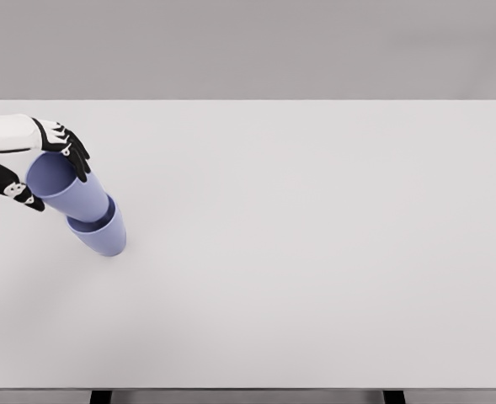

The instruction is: Place the right cup on the left cup with left arm

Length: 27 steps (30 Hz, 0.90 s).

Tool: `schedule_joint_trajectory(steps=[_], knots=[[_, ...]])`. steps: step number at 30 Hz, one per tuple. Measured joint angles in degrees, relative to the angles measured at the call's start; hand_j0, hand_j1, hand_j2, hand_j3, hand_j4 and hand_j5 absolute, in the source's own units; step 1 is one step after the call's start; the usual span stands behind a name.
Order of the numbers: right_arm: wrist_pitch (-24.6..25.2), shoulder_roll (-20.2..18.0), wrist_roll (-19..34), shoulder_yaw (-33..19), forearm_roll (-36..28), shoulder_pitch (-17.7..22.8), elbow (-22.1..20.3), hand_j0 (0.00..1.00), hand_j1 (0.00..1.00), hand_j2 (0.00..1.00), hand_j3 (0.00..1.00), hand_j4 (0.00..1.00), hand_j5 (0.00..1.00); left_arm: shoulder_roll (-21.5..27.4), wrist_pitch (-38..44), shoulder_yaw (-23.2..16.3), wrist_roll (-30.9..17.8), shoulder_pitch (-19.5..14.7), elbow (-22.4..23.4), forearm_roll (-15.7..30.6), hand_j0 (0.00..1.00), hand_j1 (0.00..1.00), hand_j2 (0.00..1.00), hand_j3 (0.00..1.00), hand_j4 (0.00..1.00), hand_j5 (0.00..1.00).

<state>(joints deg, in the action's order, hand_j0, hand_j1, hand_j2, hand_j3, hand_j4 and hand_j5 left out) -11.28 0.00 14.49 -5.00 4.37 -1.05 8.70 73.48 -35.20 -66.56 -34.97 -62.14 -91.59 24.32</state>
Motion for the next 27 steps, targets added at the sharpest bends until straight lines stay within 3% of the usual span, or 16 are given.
schedule_joint_trajectory(steps=[16, 18, 20, 22, 24, 25, 27], knots=[[0.01, 0.00, 0.00, 0.00, 0.00, 0.00, 0.00, 1.00, 1.00, 1.00, 1.00, 1.00, 1.00, -0.08, 0.00, 0.00, 0.00, 0.09, 0.30, -0.20, 0.57, 0.57, 0.57, 0.57, 0.57, 0.57], [0.00, 0.00, 0.00, 0.00, 0.00, 0.00, 0.00, 1.00, 1.00, 1.00, 1.00, 1.00, 1.00, -0.07, 0.13, 0.50, 0.03, 2.90, 0.28, 0.08, 0.57, 0.57, 0.57, 0.57, 0.57, 0.57], [0.01, 0.00, 0.00, 0.00, 0.00, 0.00, 0.00, 1.00, 1.00, 1.00, 1.00, 1.00, 1.00, -0.21, 0.07, 3.28, 0.09, 8.33, 0.28, -0.12, 0.57, 0.57, 0.57, 0.57, 0.57, 0.57], [0.01, 0.00, 0.00, 0.00, 0.00, 0.00, 0.00, 1.00, 1.00, 1.00, 1.00, 1.00, 1.00, -0.26, 0.07, 5.80, 0.04, 8.52, 0.28, -0.33, 0.58, 0.58, 0.58, 0.58, 0.58, 0.58], [0.01, 0.00, 0.00, 0.00, 0.00, 0.00, 0.00, 1.00, 1.00, 1.00, 1.00, 1.00, 1.00, -0.28, 0.07, 7.13, 0.00, 8.61, 0.28, -0.60, 0.78, 0.78, 0.78, 0.78, 0.78, 0.78], [0.01, 0.00, 0.00, 0.00, 0.00, 0.00, 0.00, 1.00, 1.00, 1.00, 1.00, 1.00, 1.00, -0.29, 0.06, 7.54, -0.01, 8.61, 0.28, -0.84, 1.00, 1.00, 1.00, 1.00, 1.00, 1.00], [0.02, 0.00, 0.00, 0.00, 0.00, 0.00, 0.00, 1.00, 1.00, 1.00, 1.00, 1.00, 1.00, -0.30, 0.05, 8.12, -0.03, 8.61, 0.28, -1.10, 1.00, 1.00, 1.00, 1.00, 1.00, 1.00]])
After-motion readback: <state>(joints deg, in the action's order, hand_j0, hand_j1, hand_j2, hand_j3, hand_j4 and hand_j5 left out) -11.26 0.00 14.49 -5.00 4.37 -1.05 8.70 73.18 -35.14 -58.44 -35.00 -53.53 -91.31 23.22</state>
